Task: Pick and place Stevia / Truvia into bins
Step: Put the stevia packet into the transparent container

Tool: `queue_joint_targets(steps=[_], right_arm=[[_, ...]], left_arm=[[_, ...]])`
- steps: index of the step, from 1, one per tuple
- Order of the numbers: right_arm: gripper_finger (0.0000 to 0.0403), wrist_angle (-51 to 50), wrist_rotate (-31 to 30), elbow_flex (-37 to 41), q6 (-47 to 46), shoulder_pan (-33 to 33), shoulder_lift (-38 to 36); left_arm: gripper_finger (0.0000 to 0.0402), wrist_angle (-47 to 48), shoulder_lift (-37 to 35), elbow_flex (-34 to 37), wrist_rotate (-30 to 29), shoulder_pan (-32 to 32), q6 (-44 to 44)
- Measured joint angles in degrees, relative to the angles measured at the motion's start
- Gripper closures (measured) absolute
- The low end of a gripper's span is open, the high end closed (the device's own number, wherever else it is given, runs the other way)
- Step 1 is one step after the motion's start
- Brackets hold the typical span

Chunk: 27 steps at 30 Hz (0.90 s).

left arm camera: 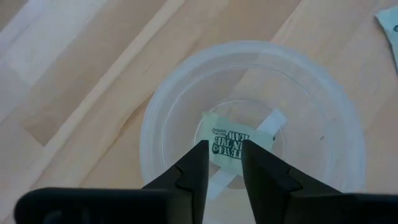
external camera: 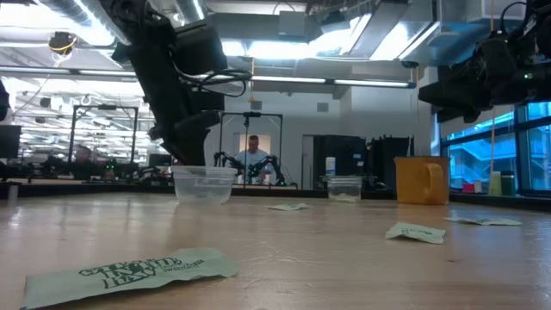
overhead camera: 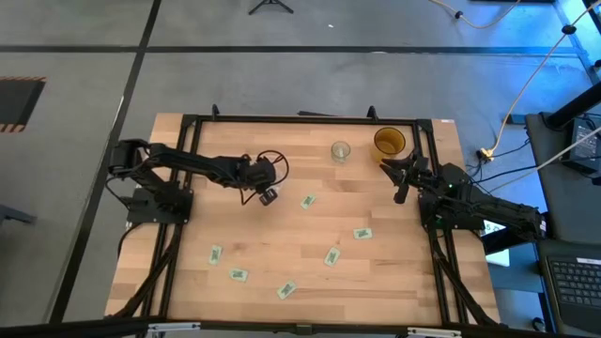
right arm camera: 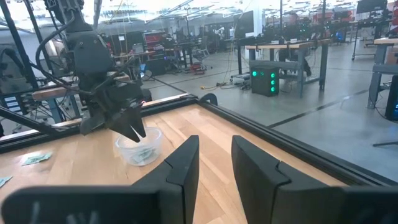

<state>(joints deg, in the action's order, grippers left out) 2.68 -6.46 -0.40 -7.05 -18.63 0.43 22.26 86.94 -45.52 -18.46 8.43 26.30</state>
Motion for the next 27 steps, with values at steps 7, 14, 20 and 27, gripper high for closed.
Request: queue_joint_targets(steps=[7,14,20,27], right_arm=[[0.0304,0.0,0.02,0.0,0.0,0.02,0.0],[0.0304,0.01,0.0,0.01,0.02,0.02,0.0],[0.0304,0.0,0.02,0.01,0.02,0.0,0.0],[0.0304,0.0,0.01,0.0,1.31,0.02,0.0]], left_arm=[[0.0299,0.19,-4.66,-0.02,-0.89,0.04,0.48],[0.0299,-0.28,-13.81,-0.09,0.11,-0.68,-4.25],[0.0299,0.14,-21.48,-0.09,17.5,-5.99,-18.02],[0.0299,0.26,-23.77,-0.09,23.72,-17.47,-17.39]])
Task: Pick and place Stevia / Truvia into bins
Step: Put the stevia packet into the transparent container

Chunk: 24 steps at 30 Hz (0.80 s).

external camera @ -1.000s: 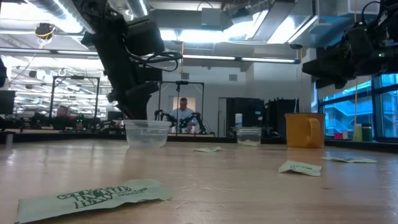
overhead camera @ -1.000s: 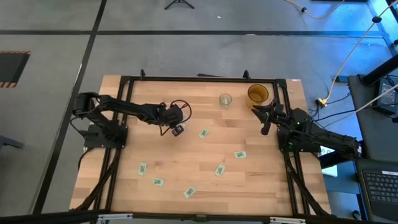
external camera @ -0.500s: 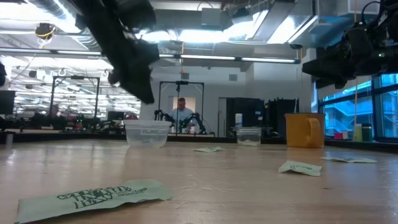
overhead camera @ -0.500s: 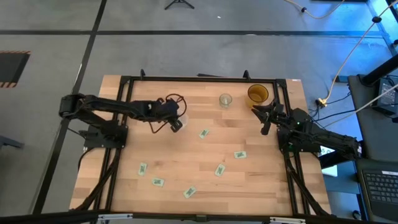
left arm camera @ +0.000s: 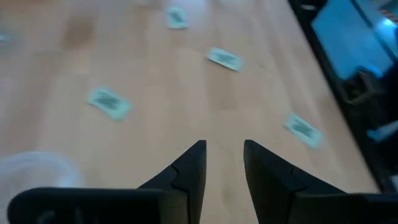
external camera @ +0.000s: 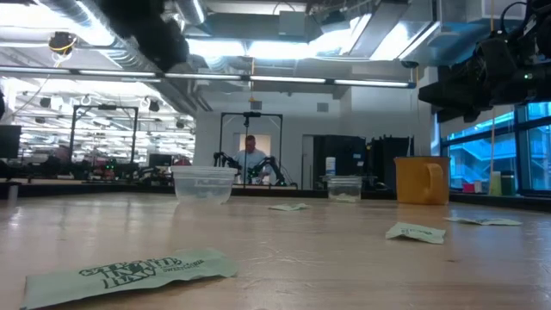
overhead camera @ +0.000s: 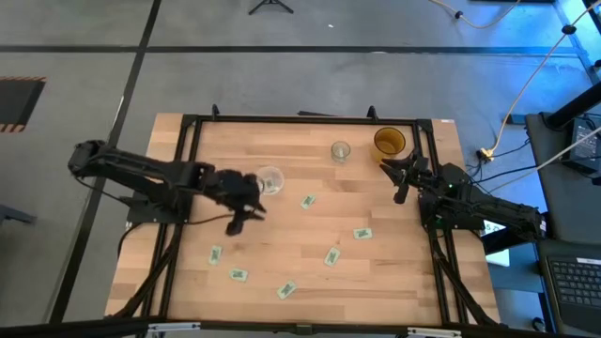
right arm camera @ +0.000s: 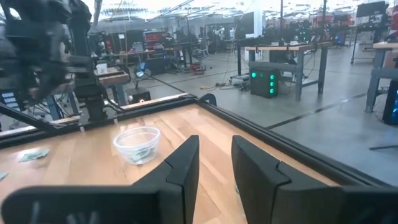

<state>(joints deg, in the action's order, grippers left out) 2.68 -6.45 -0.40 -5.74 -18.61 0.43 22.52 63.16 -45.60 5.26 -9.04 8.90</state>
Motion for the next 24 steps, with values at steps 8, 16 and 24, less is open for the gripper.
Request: queue_joint_targets(steps=[8,16,24], right_arm=[[0.0304,-0.02,0.02,0.0,0.27,-0.02,0.0],[0.0304,-0.02,-0.01,0.0,0.4,-0.02,-0.02],[0.0304,0.0,0.02,0.01,0.27,-0.02,0.0]], left_arm=[[0.0305,-0.44,6.37,-0.23,-4.59,-14.85,10.22],[0.0319,3.74,17.66,-6.72,-9.01,-23.83,9.42],[0.0302,8.75,24.71,-7.96,-6.76,-28.3,13.25]])
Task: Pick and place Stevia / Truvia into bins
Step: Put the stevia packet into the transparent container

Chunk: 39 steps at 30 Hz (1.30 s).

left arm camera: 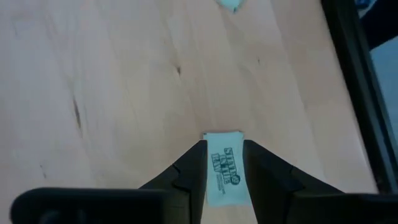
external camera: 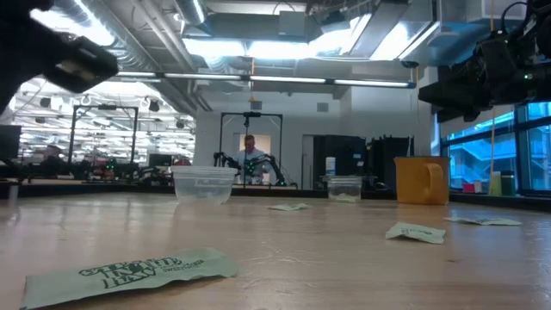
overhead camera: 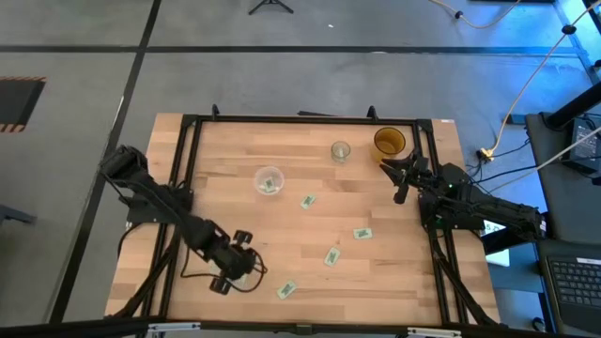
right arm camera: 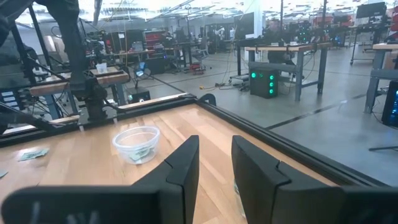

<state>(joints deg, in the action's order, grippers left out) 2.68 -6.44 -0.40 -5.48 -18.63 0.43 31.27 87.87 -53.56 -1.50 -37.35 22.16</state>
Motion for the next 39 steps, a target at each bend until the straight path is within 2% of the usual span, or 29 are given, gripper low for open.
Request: queue_joint_targets(steps=[6,10,14,33,39], right_arm=[[0.0304,0.0,0.0,-0.01,0.0,0.0,0.0],[0.0304,-0.01,-0.01,-0.01,-0.02,0.0,0.0],[0.0304,-0.04,0.0,-0.01,-0.02,0.0,0.0],[0.0304,-0.02,-0.02,0.0,0.11,0.01,-0.02],[0.0304,-0.02,-0.01,-0.01,0.13,0.02,-0.01]], left_arm=[[0.0273,-0.02,1.8,0.0,-0.28,-0.52,2.2],[0.0264,-2.27,3.83,0.01,2.89,-0.14,5.16],[0.0263,-4.97,6.31,0.01,2.5,-0.21,4.54],[0.0264,-4.64,12.47,-0.26,2.34,-0.85,6.18],[0.0284,-4.53,13.09,-0.21,2.22,-0.87,6.09]])
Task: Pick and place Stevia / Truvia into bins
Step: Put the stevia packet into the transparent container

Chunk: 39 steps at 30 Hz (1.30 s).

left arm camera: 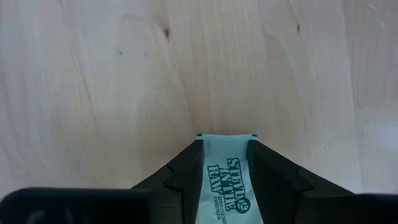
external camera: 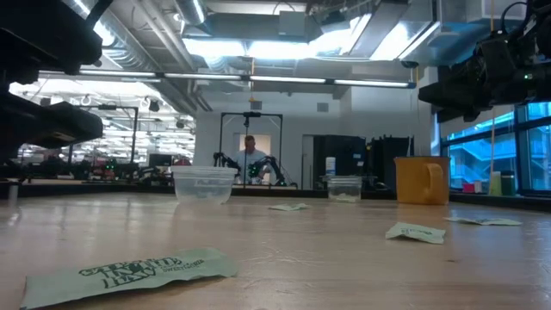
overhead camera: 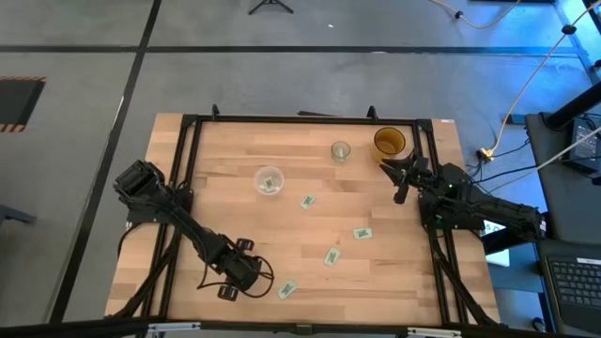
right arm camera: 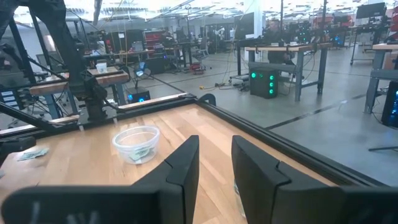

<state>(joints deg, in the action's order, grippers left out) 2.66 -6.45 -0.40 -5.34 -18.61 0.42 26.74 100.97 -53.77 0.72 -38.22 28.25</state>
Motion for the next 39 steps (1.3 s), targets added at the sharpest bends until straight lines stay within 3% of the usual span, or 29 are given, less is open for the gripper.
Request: queue_joint_targets(steps=[39], right_arm=[[0.0304,0.01,-0.01,0.0,0.04,-0.02,-0.01]], left_arm=[[0.0363,3.32,-3.89,0.58,-2.39,-0.04,-0.72]])
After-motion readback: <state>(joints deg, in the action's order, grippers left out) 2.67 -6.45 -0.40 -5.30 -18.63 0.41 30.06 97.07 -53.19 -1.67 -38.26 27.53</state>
